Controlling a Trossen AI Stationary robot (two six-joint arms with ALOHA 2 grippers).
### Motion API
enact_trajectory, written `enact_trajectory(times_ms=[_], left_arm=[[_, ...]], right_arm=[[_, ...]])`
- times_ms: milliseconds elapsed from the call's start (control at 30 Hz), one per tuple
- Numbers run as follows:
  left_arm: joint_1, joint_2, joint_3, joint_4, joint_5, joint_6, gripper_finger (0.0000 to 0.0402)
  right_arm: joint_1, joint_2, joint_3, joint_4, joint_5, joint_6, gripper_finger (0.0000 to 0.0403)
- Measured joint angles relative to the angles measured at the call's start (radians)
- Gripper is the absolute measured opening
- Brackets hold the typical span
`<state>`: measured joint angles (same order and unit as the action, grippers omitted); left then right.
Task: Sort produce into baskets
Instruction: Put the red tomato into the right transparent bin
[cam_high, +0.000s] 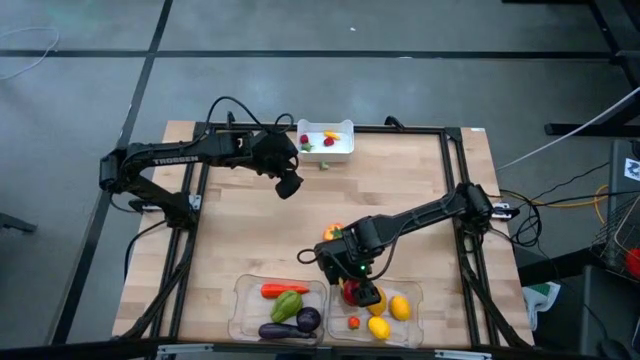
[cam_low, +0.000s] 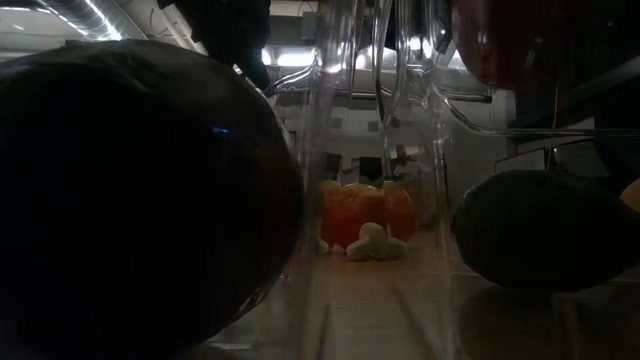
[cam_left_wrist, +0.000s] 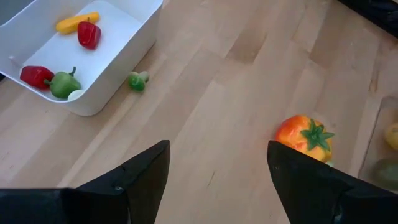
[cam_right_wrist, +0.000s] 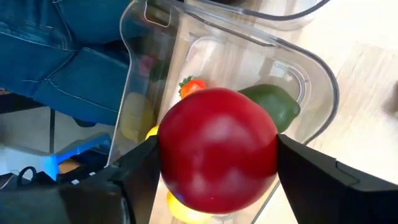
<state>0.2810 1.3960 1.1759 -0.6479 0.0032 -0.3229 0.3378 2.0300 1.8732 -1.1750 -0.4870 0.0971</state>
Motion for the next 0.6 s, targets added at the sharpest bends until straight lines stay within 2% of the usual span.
enact_trajectory(times_ms=[500, 600], left_arm=[[0.0, 0.0, 0.0, 0.0, 0.0, 0.0, 0.0265], [0.0, 0.0, 0.0, 0.0, 0.0, 0.0, 0.0265]], right_arm=[[-0.019, 0.0, 0.0, -0.004, 0.016, 0.008, 0.0279], [-0.018, 0.0, 0.0, -0.004, 0.015, 0.011, 0.0294]])
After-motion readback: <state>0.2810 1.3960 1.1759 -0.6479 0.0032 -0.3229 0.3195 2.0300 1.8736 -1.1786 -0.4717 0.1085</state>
